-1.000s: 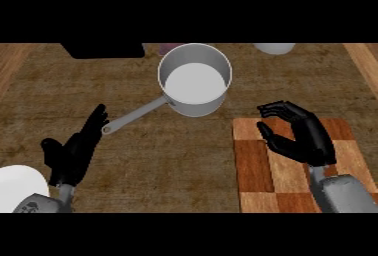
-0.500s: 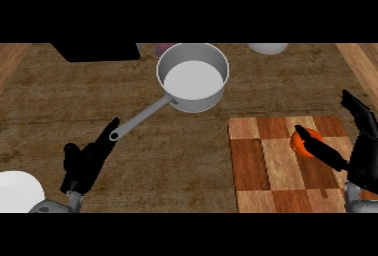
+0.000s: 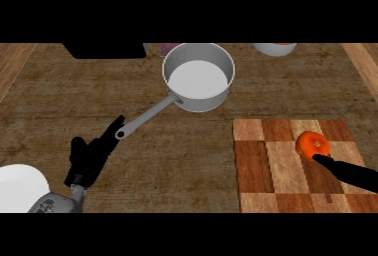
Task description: Pick the squash from the cutting board and place it in the pot
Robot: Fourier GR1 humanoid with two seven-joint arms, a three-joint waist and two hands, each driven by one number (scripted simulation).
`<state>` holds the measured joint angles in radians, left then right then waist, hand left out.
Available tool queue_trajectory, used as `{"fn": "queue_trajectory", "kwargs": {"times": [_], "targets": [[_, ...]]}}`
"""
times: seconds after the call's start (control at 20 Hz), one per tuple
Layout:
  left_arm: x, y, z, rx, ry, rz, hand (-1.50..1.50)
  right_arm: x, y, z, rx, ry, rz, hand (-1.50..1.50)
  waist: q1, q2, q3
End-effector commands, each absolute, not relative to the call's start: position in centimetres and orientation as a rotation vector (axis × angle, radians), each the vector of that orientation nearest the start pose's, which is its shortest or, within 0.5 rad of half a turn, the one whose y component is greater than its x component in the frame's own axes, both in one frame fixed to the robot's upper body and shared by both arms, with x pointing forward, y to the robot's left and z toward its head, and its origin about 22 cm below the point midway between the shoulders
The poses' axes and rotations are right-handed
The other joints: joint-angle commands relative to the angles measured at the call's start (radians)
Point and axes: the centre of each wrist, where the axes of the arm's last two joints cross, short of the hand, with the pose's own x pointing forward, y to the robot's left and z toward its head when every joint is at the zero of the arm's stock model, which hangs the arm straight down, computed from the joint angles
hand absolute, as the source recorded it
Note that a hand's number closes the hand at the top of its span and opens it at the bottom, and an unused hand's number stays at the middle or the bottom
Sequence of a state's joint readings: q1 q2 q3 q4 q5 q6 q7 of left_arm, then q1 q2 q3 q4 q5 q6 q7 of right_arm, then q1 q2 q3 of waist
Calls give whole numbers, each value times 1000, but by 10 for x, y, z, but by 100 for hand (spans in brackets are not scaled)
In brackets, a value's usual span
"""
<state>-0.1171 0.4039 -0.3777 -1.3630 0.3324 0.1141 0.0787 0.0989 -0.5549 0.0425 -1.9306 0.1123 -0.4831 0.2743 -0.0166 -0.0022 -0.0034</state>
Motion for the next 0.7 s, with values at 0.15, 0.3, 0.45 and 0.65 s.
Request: {"fn": "queue_trajectory", "kwargs": {"times": [0.15, 0.3, 0.45, 0.65], "targets": [[259, 238, -19, -49, -1276, -285, 0, 236, -303, 133, -634, -1409, 17, -150, 25, 3, 3], [262, 251, -26, -42, -1268, -292, 0, 241, -301, 117, -573, -1307, 68, -150, 23, 4, 3], [260, 244, -25, -82, -1274, -293, 0, 237, -302, 95, -498, -1182, 226, -150, 25, 4, 3], [264, 232, -26, -70, -1278, -258, 0, 240, -325, 67, -504, -1086, 297, -150, 17, 4, 4]]}}
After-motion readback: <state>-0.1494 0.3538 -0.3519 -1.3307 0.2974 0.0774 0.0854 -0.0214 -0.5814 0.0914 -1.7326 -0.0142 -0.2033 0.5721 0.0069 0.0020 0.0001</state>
